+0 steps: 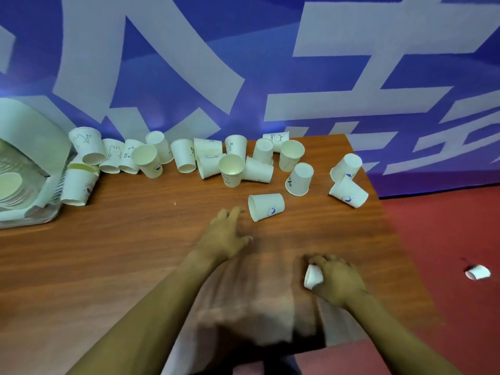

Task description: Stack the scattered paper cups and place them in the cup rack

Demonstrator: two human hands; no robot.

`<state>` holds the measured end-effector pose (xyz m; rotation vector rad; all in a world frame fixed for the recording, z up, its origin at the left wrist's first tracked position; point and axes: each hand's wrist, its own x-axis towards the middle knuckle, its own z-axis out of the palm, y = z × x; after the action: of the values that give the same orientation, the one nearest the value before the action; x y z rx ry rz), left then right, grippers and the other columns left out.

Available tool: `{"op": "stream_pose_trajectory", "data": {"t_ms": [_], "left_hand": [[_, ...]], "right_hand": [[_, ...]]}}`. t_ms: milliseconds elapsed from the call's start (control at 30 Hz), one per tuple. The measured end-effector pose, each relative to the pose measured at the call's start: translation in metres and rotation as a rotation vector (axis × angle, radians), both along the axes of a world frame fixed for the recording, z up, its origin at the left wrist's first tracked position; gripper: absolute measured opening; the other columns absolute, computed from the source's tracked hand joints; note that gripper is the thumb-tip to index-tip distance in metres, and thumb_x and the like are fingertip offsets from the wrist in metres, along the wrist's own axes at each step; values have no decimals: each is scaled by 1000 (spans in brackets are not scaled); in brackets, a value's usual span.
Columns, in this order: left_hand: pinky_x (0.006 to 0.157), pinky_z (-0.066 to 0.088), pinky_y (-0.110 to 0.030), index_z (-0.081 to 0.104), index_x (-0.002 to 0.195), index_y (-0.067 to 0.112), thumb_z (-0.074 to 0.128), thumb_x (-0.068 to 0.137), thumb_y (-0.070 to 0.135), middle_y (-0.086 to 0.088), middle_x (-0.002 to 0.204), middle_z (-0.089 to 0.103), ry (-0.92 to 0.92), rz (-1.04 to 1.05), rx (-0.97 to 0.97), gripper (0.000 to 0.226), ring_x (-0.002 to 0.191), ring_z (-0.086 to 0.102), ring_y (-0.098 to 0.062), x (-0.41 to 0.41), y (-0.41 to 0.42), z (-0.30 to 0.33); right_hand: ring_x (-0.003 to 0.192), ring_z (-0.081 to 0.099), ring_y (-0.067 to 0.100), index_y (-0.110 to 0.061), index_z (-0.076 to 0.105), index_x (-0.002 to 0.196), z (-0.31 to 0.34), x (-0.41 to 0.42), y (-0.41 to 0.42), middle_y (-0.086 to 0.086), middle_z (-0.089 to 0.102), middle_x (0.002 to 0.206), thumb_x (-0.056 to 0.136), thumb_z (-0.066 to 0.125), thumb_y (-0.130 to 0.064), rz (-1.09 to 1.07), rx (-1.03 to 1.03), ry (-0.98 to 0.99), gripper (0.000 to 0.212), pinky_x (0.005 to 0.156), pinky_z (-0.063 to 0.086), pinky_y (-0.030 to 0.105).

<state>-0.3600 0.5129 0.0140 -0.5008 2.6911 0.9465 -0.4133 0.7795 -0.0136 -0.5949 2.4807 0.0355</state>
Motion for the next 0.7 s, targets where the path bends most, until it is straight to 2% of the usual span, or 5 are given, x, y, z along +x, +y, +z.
{"op": "stream_pose_trajectory", "data": {"t_ms": [167, 333, 533, 700], "left_hand": [[106, 37, -44, 12, 148, 38, 69, 81, 36, -5, 149, 16, -60, 96, -24, 88, 131, 31, -32, -39, 28, -8], [110, 31, -46, 5, 149, 39, 69, 82, 36, -7, 154, 3, -161, 172, -85, 93, 136, 23, -34, -74, 38, -26], [101, 37, -45, 5, 150, 35, 61, 85, 44, -5, 154, 5, -250, 216, -195, 87, 130, 32, -34, -82, 45, -49], [97, 40, -46, 18, 145, 27, 59, 87, 38, -1, 156, 14, -166, 217, -255, 72, 126, 40, -32, -82, 43, -55]], "right_hand": [[125, 44, 19, -33, 36, 139, 0, -32, -5, -7, 39, 141, 79, 60, -42, 123, -113, 36, 65, 99, 32, 30], [125, 39, 19, -35, 34, 140, -10, -54, -2, -8, 40, 138, 81, 58, -42, 200, -148, 48, 64, 100, 32, 30], [121, 41, 17, -32, 38, 130, -16, -65, 13, -13, 45, 132, 80, 58, -47, 180, -172, 78, 56, 94, 29, 31], [126, 40, 17, -37, 33, 137, -20, -69, 28, -12, 40, 138, 80, 58, -51, 130, -163, -19, 64, 103, 32, 34]]}}
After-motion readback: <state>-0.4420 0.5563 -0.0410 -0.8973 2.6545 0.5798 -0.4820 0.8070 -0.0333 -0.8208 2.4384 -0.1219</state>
